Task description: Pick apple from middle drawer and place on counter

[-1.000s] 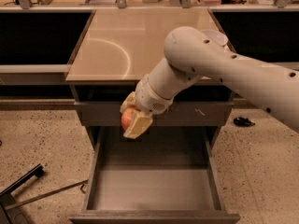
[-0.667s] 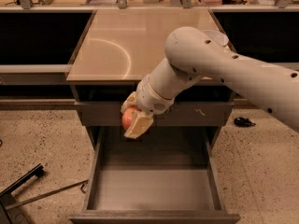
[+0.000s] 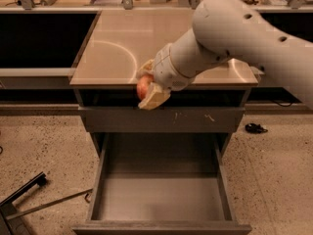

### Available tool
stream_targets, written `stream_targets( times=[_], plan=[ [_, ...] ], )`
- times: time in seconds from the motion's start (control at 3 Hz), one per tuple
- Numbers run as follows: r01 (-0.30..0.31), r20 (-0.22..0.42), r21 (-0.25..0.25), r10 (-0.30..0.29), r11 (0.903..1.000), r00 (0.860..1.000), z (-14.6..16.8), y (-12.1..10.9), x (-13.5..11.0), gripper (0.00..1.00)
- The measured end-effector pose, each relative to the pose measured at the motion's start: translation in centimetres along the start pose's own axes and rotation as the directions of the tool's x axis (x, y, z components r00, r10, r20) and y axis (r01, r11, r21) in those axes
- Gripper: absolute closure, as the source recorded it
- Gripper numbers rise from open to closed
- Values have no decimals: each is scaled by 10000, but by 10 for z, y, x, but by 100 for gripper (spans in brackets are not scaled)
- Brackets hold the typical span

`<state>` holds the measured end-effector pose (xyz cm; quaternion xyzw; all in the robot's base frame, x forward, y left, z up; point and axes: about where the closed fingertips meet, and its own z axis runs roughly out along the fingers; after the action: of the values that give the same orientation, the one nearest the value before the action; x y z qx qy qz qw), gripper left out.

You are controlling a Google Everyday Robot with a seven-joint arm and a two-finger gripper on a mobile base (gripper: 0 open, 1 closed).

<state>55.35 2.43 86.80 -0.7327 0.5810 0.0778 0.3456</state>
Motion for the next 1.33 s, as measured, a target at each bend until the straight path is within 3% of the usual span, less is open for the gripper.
stream_targets(
  times=[0.33, 0.67, 1.0, 1.33],
  plan=[
    [598, -787, 2142, -438, 9750, 9959, -46, -43, 9, 100],
    [1170, -1499, 3303, -704, 9366, 9862, -69, -82, 19, 100],
    [1170, -1499, 3303, -704, 9366, 9862, -69, -82, 19, 100],
    [1245, -1454, 3688, -751, 9211, 9865, -61, -107, 27, 100]
  ],
)
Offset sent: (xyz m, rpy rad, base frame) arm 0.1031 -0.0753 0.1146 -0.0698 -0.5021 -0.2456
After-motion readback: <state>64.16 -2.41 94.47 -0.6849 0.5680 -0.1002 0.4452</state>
